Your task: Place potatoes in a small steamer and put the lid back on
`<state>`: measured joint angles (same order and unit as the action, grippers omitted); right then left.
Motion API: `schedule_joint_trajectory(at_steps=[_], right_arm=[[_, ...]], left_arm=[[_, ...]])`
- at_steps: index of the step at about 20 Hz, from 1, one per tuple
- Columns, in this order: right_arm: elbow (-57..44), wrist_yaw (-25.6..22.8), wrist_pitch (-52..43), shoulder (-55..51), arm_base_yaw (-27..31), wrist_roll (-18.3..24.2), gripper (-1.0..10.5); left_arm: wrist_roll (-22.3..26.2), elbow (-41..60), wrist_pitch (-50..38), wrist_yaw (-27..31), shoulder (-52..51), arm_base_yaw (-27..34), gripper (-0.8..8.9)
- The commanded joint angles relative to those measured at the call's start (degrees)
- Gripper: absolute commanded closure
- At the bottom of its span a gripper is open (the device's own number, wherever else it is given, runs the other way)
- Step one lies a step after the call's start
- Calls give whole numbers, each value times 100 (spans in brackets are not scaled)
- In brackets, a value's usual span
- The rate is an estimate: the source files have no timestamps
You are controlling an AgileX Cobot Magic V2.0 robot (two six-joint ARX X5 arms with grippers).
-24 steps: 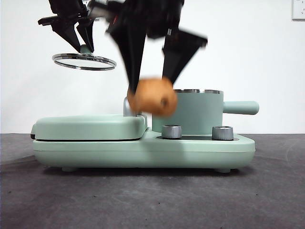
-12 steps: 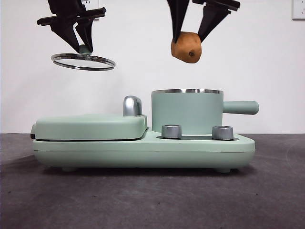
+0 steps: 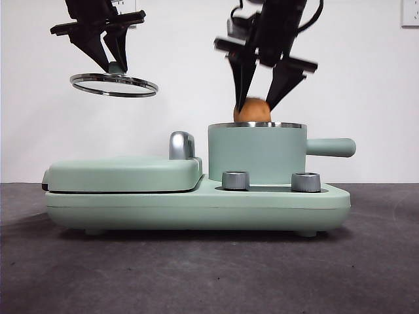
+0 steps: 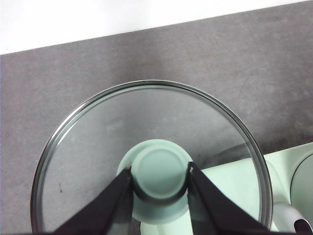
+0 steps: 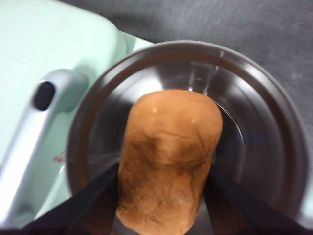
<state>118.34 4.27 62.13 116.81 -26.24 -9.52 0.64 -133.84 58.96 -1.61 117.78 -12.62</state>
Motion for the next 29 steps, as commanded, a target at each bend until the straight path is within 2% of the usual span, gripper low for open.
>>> schedule_joint_trajectory(at_steps=[1,13,14,17,20,26,29], right_arm=[[125,-22,-98,175,-22,101,734],[125,24,267,385,61,-59,732],[125,24,286,385,61,-76,705],[125,22,240,385,59,-94,527],[157,24,142,365,50,-90,503],[623,-50,1353,-264,50,-44,503],[612,-651,1906,-887,-59,-44,503]], left_arm=[[-7,-247,-111,-11,-55,-20,809],[-26,-247,-105,-11,-55,-20,809],[-26,-247,-103,-13,-52,-20,809],[-33,-245,-52,-11,-55,-20,809],[-48,-243,-26,-13,-52,-20,809],[-90,-236,-22,-13,-52,-63,809],[-90,-236,-24,-13,-52,-96,809]])
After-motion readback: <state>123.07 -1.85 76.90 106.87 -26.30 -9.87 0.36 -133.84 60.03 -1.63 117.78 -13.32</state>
